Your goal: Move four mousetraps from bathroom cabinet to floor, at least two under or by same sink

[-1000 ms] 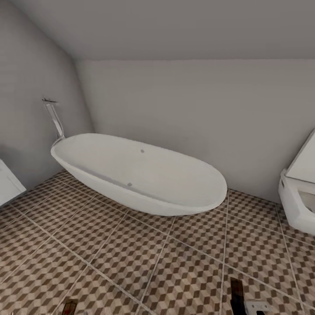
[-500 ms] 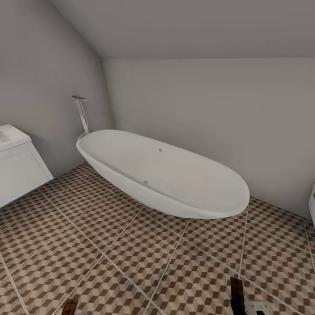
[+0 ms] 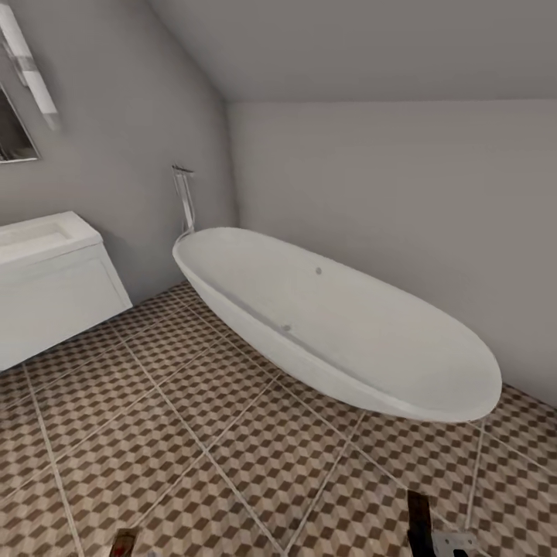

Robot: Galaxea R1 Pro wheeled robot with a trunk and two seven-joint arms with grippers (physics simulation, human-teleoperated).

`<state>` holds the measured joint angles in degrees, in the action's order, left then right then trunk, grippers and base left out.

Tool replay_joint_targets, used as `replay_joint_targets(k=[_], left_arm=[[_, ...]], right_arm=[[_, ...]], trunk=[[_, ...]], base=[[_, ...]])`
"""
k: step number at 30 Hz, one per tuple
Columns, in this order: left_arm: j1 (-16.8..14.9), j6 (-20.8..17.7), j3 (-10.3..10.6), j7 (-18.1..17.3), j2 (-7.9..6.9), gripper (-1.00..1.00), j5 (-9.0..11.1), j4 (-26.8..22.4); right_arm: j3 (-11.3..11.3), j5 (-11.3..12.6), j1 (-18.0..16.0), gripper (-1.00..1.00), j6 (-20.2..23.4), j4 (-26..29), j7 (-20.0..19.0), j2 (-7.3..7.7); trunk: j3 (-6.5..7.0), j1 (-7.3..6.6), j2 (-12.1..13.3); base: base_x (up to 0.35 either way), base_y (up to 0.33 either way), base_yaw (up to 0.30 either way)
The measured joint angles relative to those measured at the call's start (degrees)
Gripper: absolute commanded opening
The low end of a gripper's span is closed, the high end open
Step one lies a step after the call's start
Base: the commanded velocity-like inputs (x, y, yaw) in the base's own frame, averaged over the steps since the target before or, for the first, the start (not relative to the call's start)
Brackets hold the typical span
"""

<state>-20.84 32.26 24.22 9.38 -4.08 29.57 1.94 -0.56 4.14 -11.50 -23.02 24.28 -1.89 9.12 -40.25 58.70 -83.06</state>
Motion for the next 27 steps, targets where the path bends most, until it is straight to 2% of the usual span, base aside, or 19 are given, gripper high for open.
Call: replay_joint_targets(k=[12, 27], left_arm=[[0.0, 0.0, 0.0, 0.0, 0.0, -1.0, 0.0, 0.0], [0.0, 0.0, 0.0, 0.0, 0.0, -1.0, 0.0, 0.0]], right_arm=[[0.0, 0.0, 0.0, -1.0, 0.0, 0.0, 0.0, 0.0], [0.0, 0.0, 0.0, -1.0, 0.0, 0.0, 0.0, 0.0]], trunk=[[-0.25, 0.0, 0.0], [-0.56, 0.0, 0.0]], base=[[0.279, 0.099, 0.285], [0.309, -0.091, 0.285]])
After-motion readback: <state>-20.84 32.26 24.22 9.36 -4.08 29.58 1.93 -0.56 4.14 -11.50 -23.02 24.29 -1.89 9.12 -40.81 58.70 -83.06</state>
